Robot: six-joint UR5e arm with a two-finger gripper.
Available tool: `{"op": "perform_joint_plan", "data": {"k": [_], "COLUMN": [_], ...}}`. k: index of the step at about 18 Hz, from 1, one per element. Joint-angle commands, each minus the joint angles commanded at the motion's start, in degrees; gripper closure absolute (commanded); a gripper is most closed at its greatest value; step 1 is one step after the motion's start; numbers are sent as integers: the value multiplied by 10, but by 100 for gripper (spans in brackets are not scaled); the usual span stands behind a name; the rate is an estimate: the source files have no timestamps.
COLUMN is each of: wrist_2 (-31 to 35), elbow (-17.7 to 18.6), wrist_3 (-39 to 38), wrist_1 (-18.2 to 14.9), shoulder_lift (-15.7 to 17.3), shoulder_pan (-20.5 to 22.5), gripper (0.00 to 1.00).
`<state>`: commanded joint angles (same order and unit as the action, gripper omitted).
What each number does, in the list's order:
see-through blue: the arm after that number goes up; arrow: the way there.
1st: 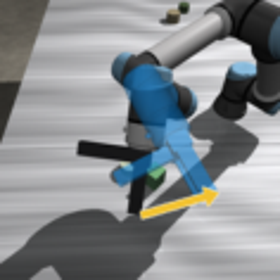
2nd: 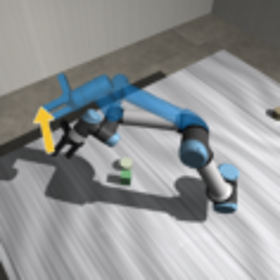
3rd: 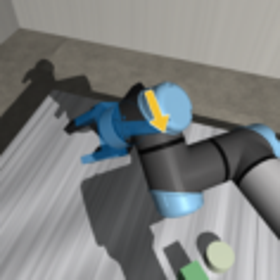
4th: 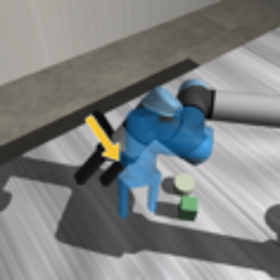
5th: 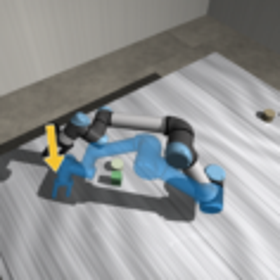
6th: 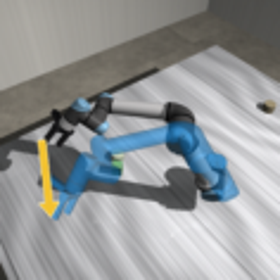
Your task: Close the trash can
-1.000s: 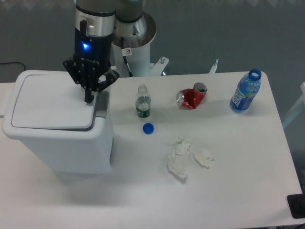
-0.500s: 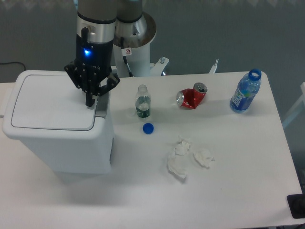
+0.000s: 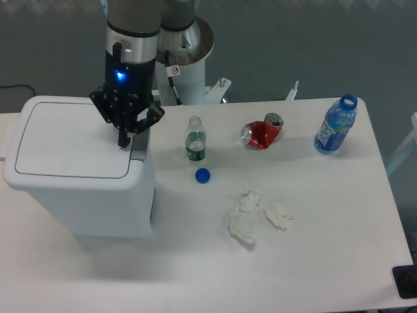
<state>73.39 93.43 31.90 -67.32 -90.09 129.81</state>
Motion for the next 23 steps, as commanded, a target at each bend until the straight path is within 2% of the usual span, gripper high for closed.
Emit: {"op": "perform_joint_plan", "data": {"k": [5, 7, 11, 12, 14, 16, 21, 23], "wrist_2": [-1, -3, -4, -4, -3, -3, -4, -4], "elbow": [-4, -11, -25, -26, -26, -31, -64, -76], "wrist_3": [0, 0, 0, 0, 1, 1, 0, 24], "wrist_1": [-1, -1, 1, 7, 32, 59, 69, 89], "shoulder_lift": [0, 2, 2, 0, -15, -48, -108, -142], "shoulder_pan": [3, 5, 29, 39, 59, 98, 173, 192], "gripper": [91, 85, 41, 24, 0, 0, 0, 0]}}
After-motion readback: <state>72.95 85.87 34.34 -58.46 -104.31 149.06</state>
